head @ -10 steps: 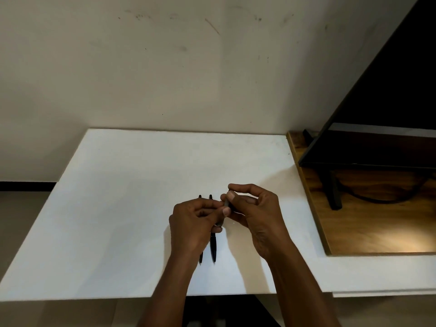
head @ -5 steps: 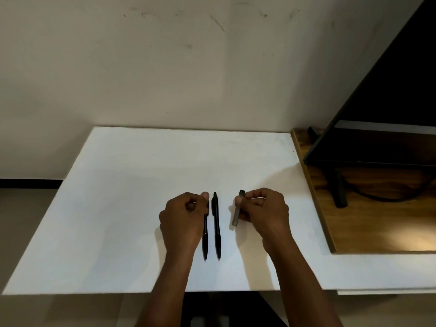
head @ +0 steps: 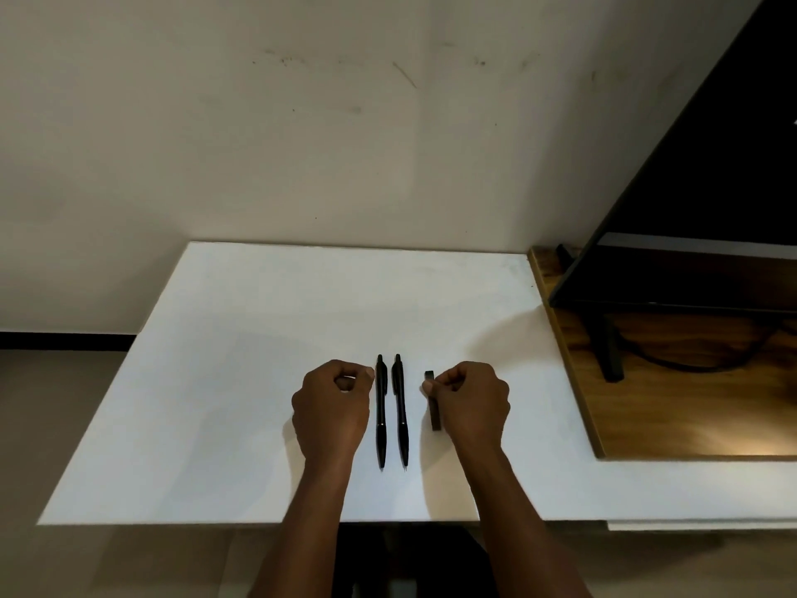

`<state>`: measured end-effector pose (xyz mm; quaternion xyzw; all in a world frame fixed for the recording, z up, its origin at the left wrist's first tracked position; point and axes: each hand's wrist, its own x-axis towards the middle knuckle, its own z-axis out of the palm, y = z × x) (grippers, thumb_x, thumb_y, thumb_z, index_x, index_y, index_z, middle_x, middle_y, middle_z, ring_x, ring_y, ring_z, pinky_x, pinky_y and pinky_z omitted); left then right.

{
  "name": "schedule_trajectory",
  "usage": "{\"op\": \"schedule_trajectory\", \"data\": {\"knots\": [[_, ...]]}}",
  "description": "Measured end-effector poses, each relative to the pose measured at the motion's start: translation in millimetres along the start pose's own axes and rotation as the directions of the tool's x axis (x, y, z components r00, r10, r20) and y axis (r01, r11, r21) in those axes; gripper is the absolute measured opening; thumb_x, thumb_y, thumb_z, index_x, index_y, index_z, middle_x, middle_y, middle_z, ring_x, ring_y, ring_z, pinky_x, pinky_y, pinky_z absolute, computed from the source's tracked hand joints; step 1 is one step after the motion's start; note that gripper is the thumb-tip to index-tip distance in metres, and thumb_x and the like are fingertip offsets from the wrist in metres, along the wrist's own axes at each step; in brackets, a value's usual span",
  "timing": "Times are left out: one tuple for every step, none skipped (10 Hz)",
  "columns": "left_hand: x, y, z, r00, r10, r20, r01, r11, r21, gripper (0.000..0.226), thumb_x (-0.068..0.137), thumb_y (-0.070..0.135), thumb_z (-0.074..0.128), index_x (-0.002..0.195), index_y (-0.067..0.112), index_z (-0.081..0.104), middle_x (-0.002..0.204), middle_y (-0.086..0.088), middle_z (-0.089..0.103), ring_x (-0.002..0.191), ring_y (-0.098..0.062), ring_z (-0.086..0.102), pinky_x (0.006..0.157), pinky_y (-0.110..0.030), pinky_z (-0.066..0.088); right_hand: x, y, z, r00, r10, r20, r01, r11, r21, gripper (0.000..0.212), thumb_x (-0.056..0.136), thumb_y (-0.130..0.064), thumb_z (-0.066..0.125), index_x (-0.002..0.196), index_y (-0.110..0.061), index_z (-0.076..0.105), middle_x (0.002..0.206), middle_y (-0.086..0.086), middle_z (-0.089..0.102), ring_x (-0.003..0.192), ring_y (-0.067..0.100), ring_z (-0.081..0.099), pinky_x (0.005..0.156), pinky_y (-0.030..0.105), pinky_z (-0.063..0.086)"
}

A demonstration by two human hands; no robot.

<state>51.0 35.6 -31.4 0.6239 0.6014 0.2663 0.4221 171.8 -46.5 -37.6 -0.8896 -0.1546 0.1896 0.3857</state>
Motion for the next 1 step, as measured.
{"op": "schedule_trajectory", "data": {"knots": [[-10.8, 2.0, -4.5, 1.000, 0.027, 0.015, -0.027, 1.000, -0.016, 0.010, 0.090, 0.026, 0.070, 0.087, 0.018, 0.076, 0.076, 0.007, 0.069, 0.078, -0.016, 0.063, 0.068, -0.025, 0.041, -8.4, -2.6, -3.2, 0.999, 0.021, -0.034, -0.018, 0.996, 0.086, 0.012, 0.082, -0.017, 0.080, 0.080, -0.007, 0.074, 0.071, 0.001, 0.070, 0.072, 0.018, 0.066, 0.068, 0.027, 0.046]]}}
